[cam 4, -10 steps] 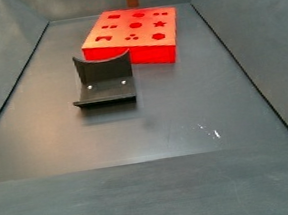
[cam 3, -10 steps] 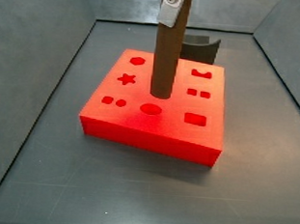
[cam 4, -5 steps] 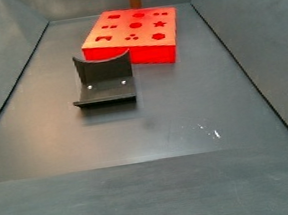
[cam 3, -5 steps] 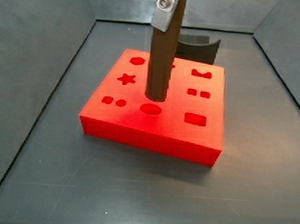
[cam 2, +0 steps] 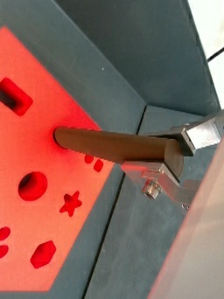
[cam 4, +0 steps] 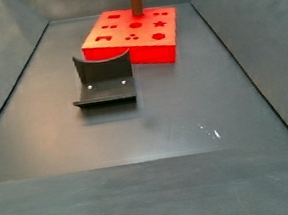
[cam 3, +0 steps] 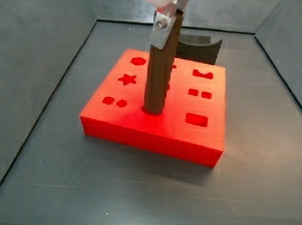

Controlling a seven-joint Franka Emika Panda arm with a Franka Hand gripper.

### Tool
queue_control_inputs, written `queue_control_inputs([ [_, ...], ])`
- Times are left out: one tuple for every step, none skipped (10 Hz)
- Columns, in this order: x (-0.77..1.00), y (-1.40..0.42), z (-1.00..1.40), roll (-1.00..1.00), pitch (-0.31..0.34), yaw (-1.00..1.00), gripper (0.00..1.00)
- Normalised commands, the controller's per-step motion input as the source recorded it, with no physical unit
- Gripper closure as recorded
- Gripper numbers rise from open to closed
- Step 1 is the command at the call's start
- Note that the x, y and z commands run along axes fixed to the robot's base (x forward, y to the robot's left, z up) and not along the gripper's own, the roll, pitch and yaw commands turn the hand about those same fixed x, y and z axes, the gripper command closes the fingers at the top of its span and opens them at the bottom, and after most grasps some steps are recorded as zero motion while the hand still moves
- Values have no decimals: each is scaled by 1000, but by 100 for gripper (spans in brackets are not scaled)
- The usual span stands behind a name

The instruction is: Insert the oval object.

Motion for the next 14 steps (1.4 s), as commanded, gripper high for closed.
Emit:
queue_control_inputs([
  [-123,0,-86,76,0,-63,100],
  [-123,0,-89,101,0,-34,100],
  [-131,-34,-74,157,0,-20,100],
  [-69,-137,-6,171,0,0,100],
  [0,-103,-23,164,0,0,100],
  [203,-26,-126,210,34,0,100],
  [291,51,-266,230,41,0,100],
  [229,123,-277,190,37,91,100],
  [77,0,-169,107,17,97,100],
  [0,0,-60,53,0,0,100],
  [0,0,-31,36,0,0,100],
  [0,0,-214,77,0,0,100],
  [0,-63,-537,54,-14,0,100],
  [0,-94,-677,40,-43,0,100],
])
